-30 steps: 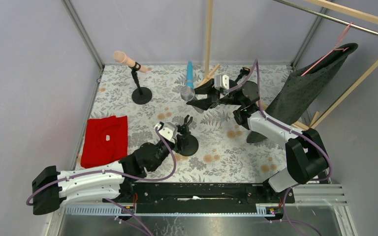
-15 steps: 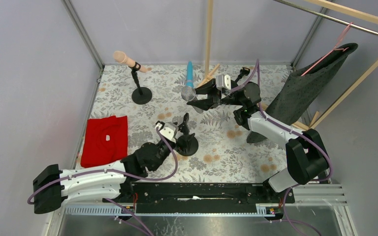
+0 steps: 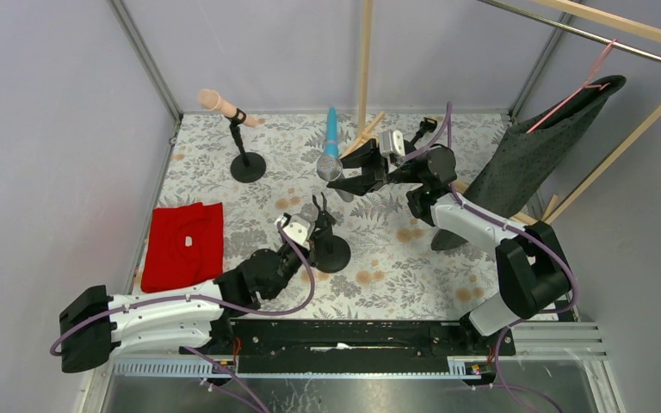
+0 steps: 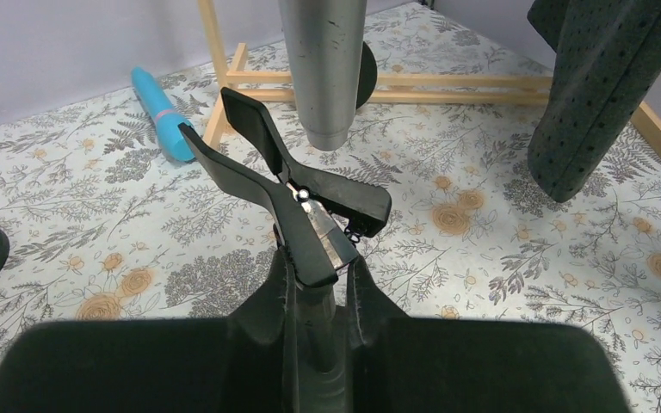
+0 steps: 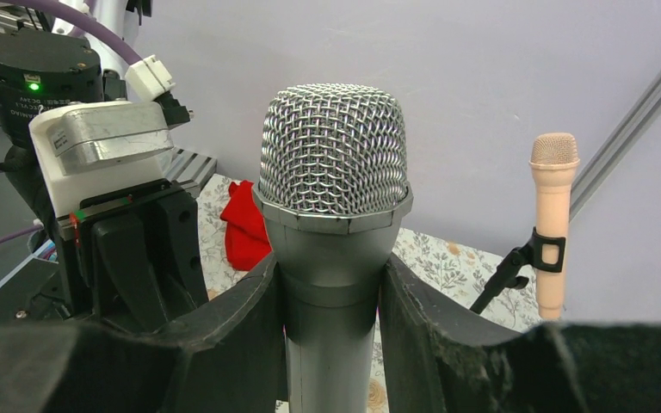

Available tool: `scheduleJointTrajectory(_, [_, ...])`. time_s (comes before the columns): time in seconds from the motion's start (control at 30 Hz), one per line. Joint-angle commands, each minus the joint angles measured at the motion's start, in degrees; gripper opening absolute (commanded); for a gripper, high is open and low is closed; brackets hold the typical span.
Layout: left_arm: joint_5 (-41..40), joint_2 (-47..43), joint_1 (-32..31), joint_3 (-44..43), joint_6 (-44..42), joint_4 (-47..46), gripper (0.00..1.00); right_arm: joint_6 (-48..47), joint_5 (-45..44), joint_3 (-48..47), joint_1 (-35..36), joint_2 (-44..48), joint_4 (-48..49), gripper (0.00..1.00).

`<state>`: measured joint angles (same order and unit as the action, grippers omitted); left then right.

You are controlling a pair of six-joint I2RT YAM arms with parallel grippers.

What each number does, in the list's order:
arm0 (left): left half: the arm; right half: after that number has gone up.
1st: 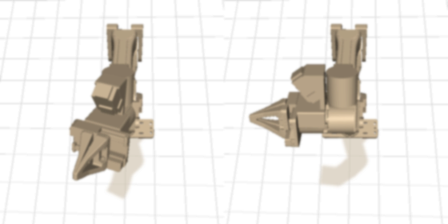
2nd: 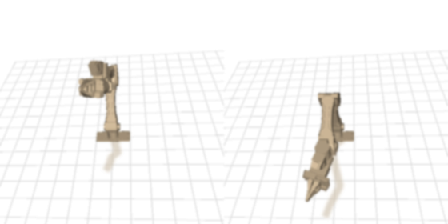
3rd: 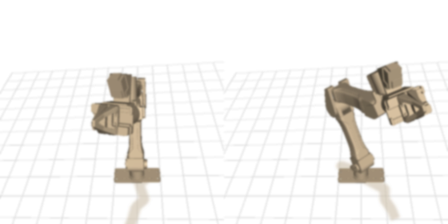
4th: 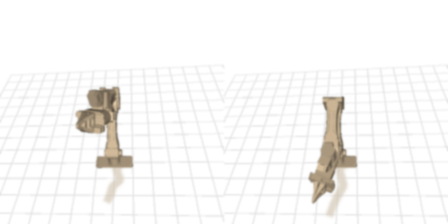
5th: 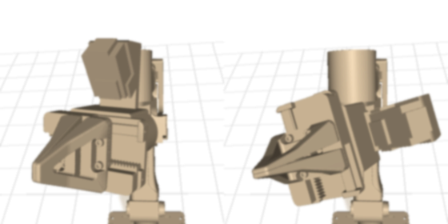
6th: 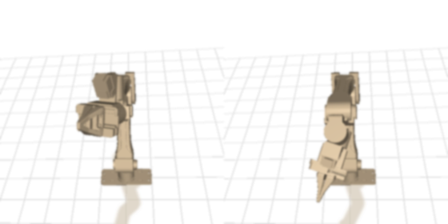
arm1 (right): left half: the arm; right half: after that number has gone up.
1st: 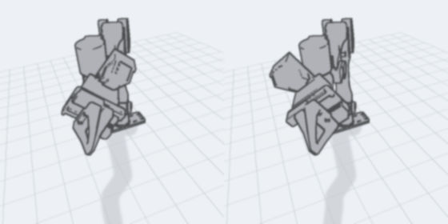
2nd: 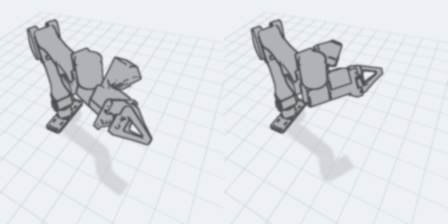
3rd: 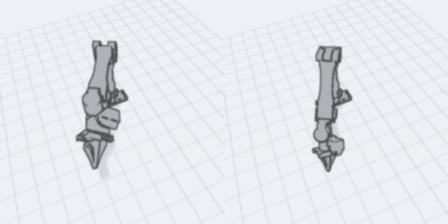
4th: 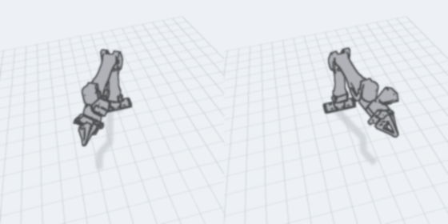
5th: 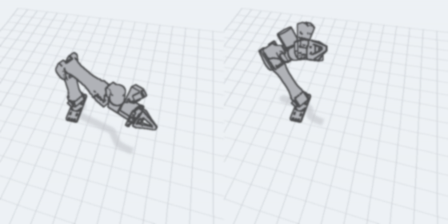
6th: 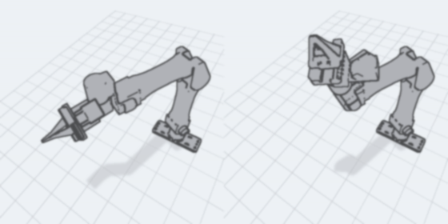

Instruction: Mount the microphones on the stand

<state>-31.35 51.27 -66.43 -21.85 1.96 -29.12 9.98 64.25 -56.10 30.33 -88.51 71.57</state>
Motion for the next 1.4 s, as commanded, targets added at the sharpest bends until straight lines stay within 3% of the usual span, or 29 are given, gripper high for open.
scheduleJointTrajectory(0.0, [-0.11, -0.91, -0.01, -0.03, 1.04, -3.47, 0.05, 0.35, 2.35, -3.46, 0.28, -0.67, 2.55, 0.0])
scheduleJointTrajectory(0.2, [0.19, -1.78, -0.01, -0.19, 1.46, -2.17, 0.12, -3.18, -1.86, -1.49, 0.33, 0.87, 0.98, 0.0])
scheduleJointTrajectory(0.27, [0.33, -2.81, 0.03, -0.25, 1.66, -0.94, 0.3, -6.42, -5.65, -1.24, 0.4, 2.13, -3.86, 0.0])
scheduleJointTrajectory(0.37, [-0.78, -4.63, -0.06, 0.08, 2.59, 0.48, 0.67, -10.49, -11.57, -0.28, 0.29, 4.58, -10.77, 0.0])
scheduleJointTrajectory(0.53, [-1.05, -8.09, 0.07, 0.04, 4.8, 4.21, 0.84, -12.36, -15.56, 4.38, 0.4, 8.12, -12.11, 0.0])
scheduleJointTrajectory(0.77, [-0.38, -15.76, 0.08, -2.47, 10.52, 12.44, 0.9, -14.44, -25.48, 14.1, 0.81, 16.12, -15.32, 0.0])
scheduleJointTrajectory(0.93, [-1.08, -14.97, 1.4, -7.35, 15.79, 16.85, 0.9, -16.85, -32.37, 20.01, 3.93, 20.55, -18.15, 0.0])
scheduleJointTrajectory(1.03, [-0.54, -11.08, 4.85, -11.35, 19.96, 21.17, 0.87, -17.71, -36.41, 23.25, 7.17, 22.22, -17.88, 0.0])
scheduleJointTrajectory(1.2, [6.92, -8.24, 15.68, -14.01, 26.1, 24.37, 0.79, -17.56, -42.53, 26.96, 10.57, 23.09, -14.54, 0.0])
scheduleJointTrajectory(1.37, [8.74, -5.99, 19.02, -15.42, 26.9, 26.72, 0.76, -17.03, -48.53, 29.98, 11.83, 23.13, -11.21, 0.0])
